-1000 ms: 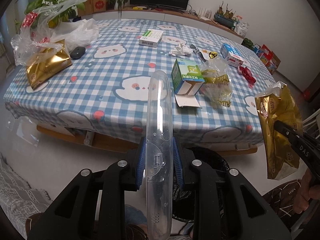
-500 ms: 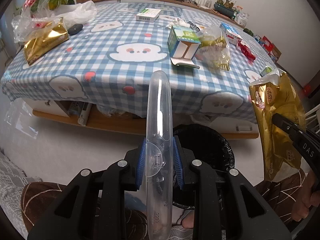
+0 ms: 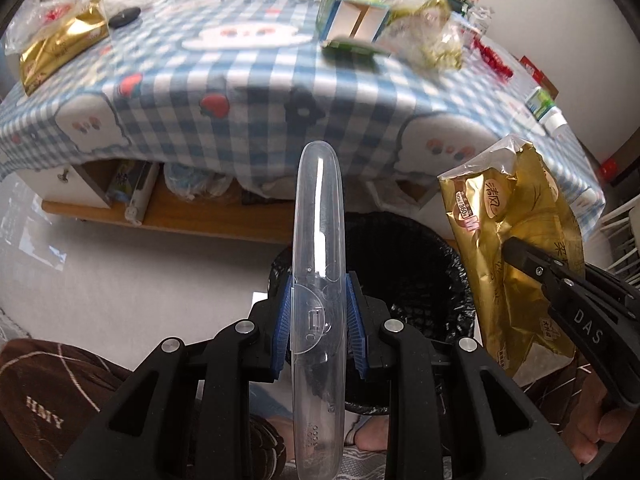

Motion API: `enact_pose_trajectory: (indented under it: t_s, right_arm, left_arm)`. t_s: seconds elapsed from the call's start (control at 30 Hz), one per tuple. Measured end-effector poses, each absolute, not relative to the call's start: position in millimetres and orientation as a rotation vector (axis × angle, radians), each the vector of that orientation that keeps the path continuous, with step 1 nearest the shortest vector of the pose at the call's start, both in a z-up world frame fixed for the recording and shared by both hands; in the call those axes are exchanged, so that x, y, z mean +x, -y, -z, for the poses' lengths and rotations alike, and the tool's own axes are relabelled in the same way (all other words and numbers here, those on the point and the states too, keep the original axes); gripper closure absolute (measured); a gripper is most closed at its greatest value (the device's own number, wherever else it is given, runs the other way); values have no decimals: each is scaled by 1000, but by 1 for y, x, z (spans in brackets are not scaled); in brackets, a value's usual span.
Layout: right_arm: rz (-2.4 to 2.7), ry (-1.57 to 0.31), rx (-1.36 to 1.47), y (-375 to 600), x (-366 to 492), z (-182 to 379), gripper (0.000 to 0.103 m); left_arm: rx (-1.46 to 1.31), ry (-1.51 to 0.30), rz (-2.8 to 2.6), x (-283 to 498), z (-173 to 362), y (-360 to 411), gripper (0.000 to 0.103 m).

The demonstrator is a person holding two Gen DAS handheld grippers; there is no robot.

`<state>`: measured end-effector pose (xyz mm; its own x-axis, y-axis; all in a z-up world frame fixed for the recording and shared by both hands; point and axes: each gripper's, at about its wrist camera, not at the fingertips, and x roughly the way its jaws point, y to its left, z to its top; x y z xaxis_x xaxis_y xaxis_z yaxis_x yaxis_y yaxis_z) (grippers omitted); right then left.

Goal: Collect trash
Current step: 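Lift the gold foil bag and clear tube and carry both over the black bin, then open the right tool to drop the gold bag while the left tool drops the tube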

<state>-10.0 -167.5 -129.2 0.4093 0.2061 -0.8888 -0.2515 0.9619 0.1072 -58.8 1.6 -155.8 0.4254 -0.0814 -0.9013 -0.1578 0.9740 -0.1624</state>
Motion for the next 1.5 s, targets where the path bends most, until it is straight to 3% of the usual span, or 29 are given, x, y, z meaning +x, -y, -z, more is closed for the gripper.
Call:
enact_pose_trajectory:
  t_s: [0.6, 1.1, 1.2, 1.27, 1.5]
  right_arm:
    - [-301, -1244, -107, 128, 9, 219, 103]
    - [-278, -1290, -97, 126, 24, 246, 99]
    - [-276, -1280, -98, 128, 23, 246, 89]
    - [-268, -1269, -96, 130, 23, 246, 70]
    - [-234, -1238, -101, 146, 26, 238, 41]
  left_arm:
    - [-254, -1236, -105, -49, 208, -19, 78]
    - [-244, -1286, -127, -30, 235, -16, 78]
    - [-236, -1282, -125, -28, 236, -13, 78]
    - [-238, -1285, -125, -27, 237, -12, 78]
    - [-230, -1296, -106, -23, 240, 3, 78]
